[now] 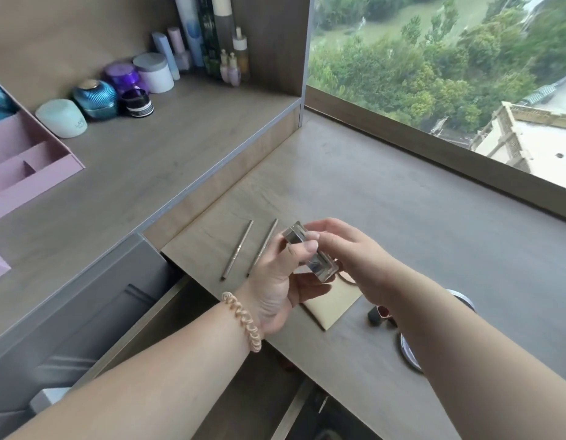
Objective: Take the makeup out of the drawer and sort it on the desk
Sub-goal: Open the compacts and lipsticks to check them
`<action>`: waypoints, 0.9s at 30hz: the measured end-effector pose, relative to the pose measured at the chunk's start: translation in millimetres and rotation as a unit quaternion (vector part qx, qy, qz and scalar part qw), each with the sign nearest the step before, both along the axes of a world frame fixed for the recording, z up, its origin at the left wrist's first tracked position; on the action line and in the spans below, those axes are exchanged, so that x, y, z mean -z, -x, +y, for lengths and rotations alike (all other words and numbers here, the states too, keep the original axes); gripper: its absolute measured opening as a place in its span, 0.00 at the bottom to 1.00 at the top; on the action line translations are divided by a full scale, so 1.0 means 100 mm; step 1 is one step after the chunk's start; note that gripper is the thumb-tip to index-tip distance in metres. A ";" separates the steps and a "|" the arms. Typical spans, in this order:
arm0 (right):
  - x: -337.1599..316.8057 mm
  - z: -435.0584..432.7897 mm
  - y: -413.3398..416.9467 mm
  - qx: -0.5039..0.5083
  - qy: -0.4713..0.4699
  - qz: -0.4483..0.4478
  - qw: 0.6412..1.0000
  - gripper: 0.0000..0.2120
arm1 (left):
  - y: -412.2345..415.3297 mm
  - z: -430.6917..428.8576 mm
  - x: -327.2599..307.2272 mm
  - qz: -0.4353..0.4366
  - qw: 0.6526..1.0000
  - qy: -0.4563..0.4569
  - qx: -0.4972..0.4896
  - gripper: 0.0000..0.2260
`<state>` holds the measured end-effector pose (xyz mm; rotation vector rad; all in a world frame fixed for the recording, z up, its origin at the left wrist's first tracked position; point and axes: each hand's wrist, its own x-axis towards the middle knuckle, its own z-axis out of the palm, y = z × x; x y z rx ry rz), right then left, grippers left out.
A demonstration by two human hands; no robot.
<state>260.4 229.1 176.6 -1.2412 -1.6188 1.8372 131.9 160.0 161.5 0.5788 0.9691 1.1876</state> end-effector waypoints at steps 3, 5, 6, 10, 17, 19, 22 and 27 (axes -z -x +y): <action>-0.07 -0.11 -0.06 0.013 -0.024 -0.012 1.000 0.22 | -0.05 -0.01 -0.03 0.010 1.000 -0.020 0.008 0.26; -0.09 -0.18 -0.07 0.014 -0.071 -0.036 0.997 0.24 | -0.08 -0.01 -0.07 0.025 0.999 -0.030 0.006 0.26; -0.08 -0.21 -0.09 0.011 -0.099 -0.048 0.994 0.27 | -0.10 -0.01 -0.09 0.028 0.999 -0.034 0.003 0.26; -0.11 -0.31 -0.14 0.067 -0.177 -0.024 0.982 0.20 | -0.14 -0.02 -0.16 -0.002 0.998 -0.055 0.036 0.26; -0.33 -0.20 -0.32 0.115 -0.112 -0.007 0.987 0.22 | -0.14 -0.07 -0.20 -0.168 0.978 -0.028 0.122 0.24; -0.33 -0.15 -0.37 0.106 -0.147 -0.070 0.981 0.29 | -0.14 -0.04 -0.22 -0.116 0.987 0.013 0.114 0.21; -0.32 -0.12 -0.43 0.092 -0.185 -0.132 0.970 0.37 | -0.15 -0.01 -0.19 0.017 0.994 0.058 0.095 0.18; -0.34 -0.04 -0.47 0.058 -0.238 -0.192 0.950 0.43 | -0.14 -0.03 -0.10 0.034 0.995 0.079 0.059 0.11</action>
